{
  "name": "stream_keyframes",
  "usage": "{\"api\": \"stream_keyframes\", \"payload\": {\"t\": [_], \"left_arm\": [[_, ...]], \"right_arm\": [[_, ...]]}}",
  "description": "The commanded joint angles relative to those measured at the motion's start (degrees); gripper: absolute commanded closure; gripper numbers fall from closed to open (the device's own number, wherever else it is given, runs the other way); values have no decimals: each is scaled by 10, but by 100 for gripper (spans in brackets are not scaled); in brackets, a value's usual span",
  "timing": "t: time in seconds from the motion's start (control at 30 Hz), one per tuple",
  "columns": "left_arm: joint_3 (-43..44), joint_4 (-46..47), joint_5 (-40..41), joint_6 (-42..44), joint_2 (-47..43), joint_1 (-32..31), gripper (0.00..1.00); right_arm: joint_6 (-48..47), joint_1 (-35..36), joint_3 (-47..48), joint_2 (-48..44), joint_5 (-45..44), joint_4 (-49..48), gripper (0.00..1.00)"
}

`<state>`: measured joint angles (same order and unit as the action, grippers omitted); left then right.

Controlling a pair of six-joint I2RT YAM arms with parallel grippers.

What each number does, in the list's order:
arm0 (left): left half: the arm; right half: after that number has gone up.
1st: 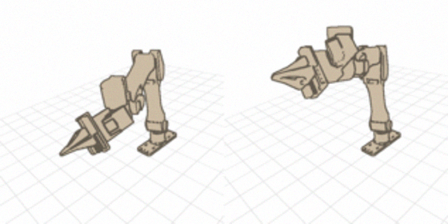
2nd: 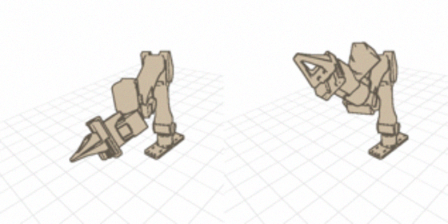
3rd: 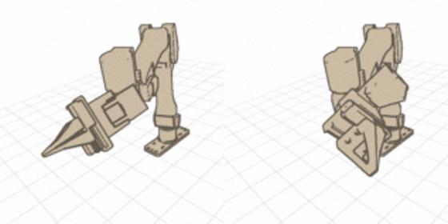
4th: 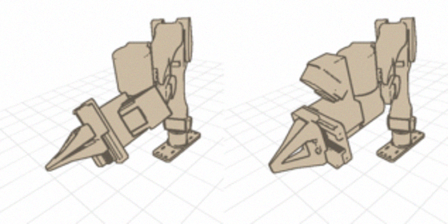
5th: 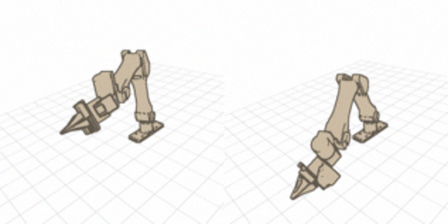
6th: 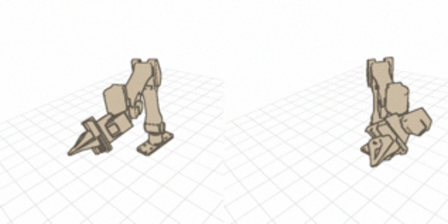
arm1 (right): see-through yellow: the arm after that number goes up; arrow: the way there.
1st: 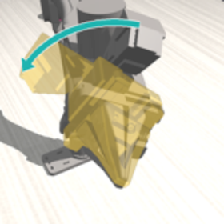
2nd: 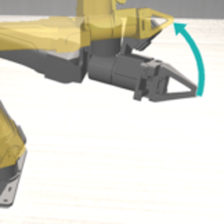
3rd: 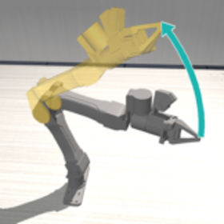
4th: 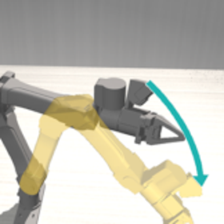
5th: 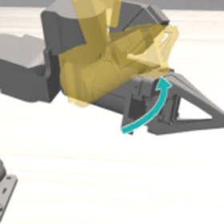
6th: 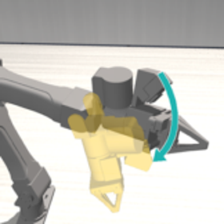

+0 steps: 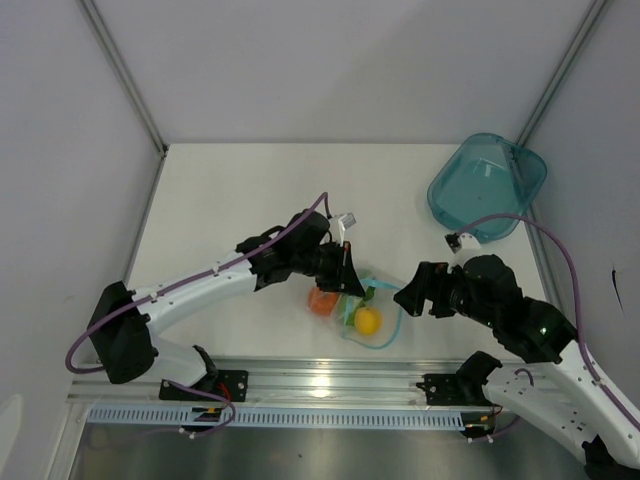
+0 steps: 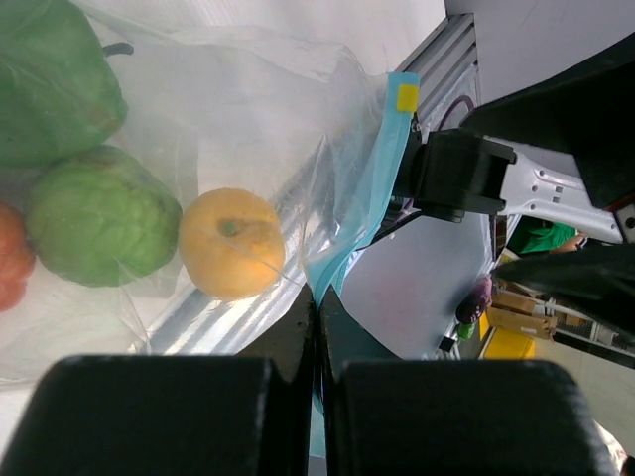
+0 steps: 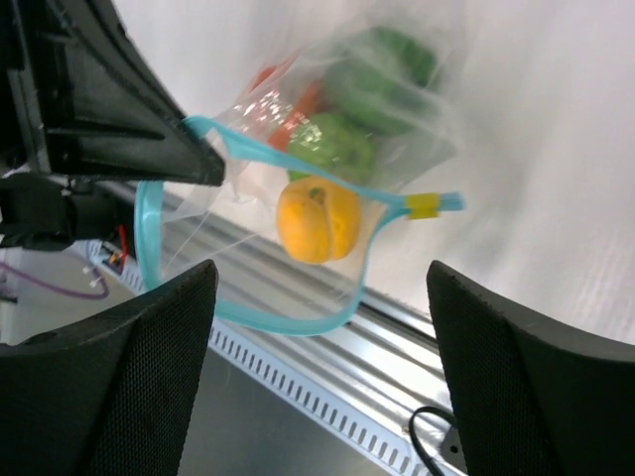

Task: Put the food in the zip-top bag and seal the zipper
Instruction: Place the fake fruit in the zipper food storage bag, then zip the zipper food storage bag at the center of the board.

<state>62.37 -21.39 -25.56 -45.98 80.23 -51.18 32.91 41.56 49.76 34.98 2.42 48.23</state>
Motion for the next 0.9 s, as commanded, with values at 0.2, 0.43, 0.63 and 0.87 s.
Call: {"api": "stream_keyframes", "payload": {"t": [0.2,0.43,0.63,0.87], "left_arm": [[18,-56,40,48,-56,5,99],[68,-124,42,78,-76,6,99],[108,-172,34,99,-95,10,99],[122,-188,-3,113,-88,13,99]], "right_arm": [[-23,3,37,27,-102,64,22],[-68,3,57,57,-50,65,52],[-125,3,70,11,31,56,45],[-197,3,99,52,119,79,26]]}}
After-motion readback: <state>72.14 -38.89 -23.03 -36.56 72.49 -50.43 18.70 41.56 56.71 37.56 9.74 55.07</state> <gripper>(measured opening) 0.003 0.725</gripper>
